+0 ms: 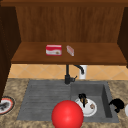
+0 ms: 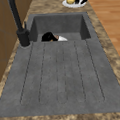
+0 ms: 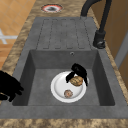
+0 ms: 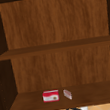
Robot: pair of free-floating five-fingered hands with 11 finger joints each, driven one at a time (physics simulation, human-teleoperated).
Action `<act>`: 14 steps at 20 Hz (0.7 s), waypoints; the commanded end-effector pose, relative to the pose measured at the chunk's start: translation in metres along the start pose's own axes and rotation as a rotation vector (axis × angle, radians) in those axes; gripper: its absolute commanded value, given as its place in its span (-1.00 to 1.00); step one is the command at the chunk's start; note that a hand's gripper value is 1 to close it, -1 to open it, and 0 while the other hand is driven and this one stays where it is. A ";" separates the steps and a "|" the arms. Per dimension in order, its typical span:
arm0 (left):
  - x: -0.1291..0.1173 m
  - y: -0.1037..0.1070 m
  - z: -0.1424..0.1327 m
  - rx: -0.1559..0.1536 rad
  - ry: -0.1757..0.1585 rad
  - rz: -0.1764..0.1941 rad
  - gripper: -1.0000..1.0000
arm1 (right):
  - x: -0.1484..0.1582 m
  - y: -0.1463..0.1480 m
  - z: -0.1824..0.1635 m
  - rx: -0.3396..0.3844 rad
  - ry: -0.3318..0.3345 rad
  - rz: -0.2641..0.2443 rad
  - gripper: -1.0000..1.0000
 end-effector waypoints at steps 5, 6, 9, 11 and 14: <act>0.009 -0.004 -0.006 -0.046 0.039 -0.051 1.00 | 0.000 0.000 0.000 0.000 0.000 0.000 0.00; 0.012 0.001 -0.012 -0.062 0.038 -0.079 1.00 | 0.000 0.000 0.000 0.000 0.000 0.000 0.00; 0.016 0.021 -0.019 -0.003 0.025 -0.078 1.00 | 0.000 0.000 0.000 0.000 0.000 0.000 0.00; 0.020 0.026 -0.020 -0.004 0.037 -0.061 1.00 | 0.000 0.000 0.000 0.000 0.000 0.000 0.00; 0.020 0.026 -0.017 0.015 0.070 -0.045 1.00 | 0.000 0.000 0.000 0.000 0.000 0.000 0.00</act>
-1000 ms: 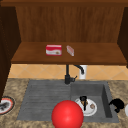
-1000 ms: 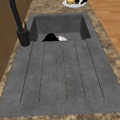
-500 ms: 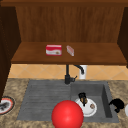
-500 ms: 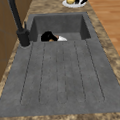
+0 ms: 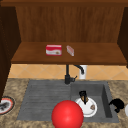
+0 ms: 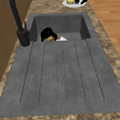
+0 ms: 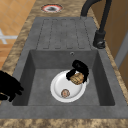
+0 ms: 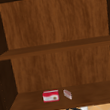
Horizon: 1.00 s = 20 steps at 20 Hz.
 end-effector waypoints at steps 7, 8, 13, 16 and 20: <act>-0.020 0.013 0.005 0.005 0.021 0.052 1.00 | 0.000 0.000 0.000 0.000 0.000 0.000 0.00; -0.022 0.012 0.007 0.005 0.005 0.023 1.00 | 0.000 0.000 0.000 0.000 0.000 0.000 0.00; -0.018 0.010 0.003 -0.027 -0.046 -0.059 1.00 | 0.000 0.000 0.000 0.000 0.000 0.000 0.00; 0.001 0.018 0.000 -0.043 -0.040 -0.039 1.00 | 0.000 0.000 0.000 0.000 0.000 0.000 0.00; 0.038 0.029 0.008 -0.062 -0.011 -0.020 1.00 | 0.000 0.000 0.000 0.000 0.000 0.000 0.00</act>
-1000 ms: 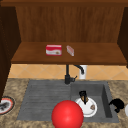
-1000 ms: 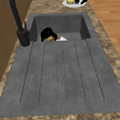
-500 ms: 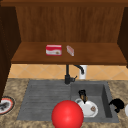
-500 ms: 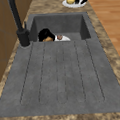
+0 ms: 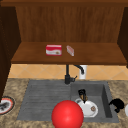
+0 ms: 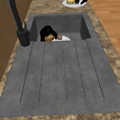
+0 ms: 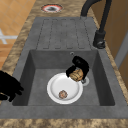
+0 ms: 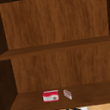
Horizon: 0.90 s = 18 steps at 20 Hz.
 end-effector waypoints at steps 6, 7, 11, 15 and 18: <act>0.078 0.031 0.019 -0.038 0.010 0.003 1.00 | 0.000 0.000 0.000 0.000 0.000 0.000 0.00; 0.087 0.033 0.021 -0.037 0.014 0.004 1.00 | 0.000 0.000 0.000 0.000 0.000 0.000 0.00; 0.120 0.032 0.029 -0.045 0.027 -0.028 1.00 | 0.000 0.000 0.000 0.000 0.000 0.000 0.00; 0.135 0.024 0.039 -0.043 0.008 -0.118 1.00 | 0.000 0.000 0.000 0.000 0.000 0.000 0.00; 0.156 0.036 0.039 -0.040 -0.013 -0.121 1.00 | 0.000 0.000 0.000 0.000 0.000 0.000 0.00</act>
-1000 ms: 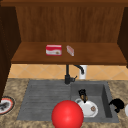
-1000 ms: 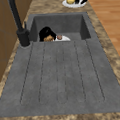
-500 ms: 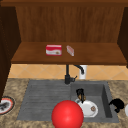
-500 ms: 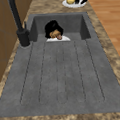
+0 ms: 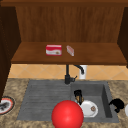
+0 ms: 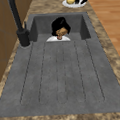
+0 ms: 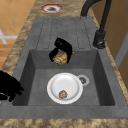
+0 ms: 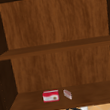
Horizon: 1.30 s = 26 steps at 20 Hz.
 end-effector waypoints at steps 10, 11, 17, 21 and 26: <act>0.071 0.067 0.023 -0.039 -0.051 -0.031 1.00 | 0.000 0.000 0.000 0.000 0.000 0.000 0.00; 0.076 0.074 0.025 -0.037 -0.055 -0.029 1.00 | 0.000 0.000 0.000 0.000 0.000 0.000 0.00; 0.102 0.117 0.040 -0.033 -0.050 -0.020 1.00 | 0.000 0.000 0.000 0.000 0.000 0.000 0.00; 0.122 0.145 0.053 -0.030 -0.045 -0.017 1.00 | 0.000 0.000 0.000 0.000 0.000 0.000 0.00; 0.148 0.180 0.074 -0.023 -0.031 0.001 1.00 | 0.000 0.000 0.000 0.000 0.000 0.000 0.00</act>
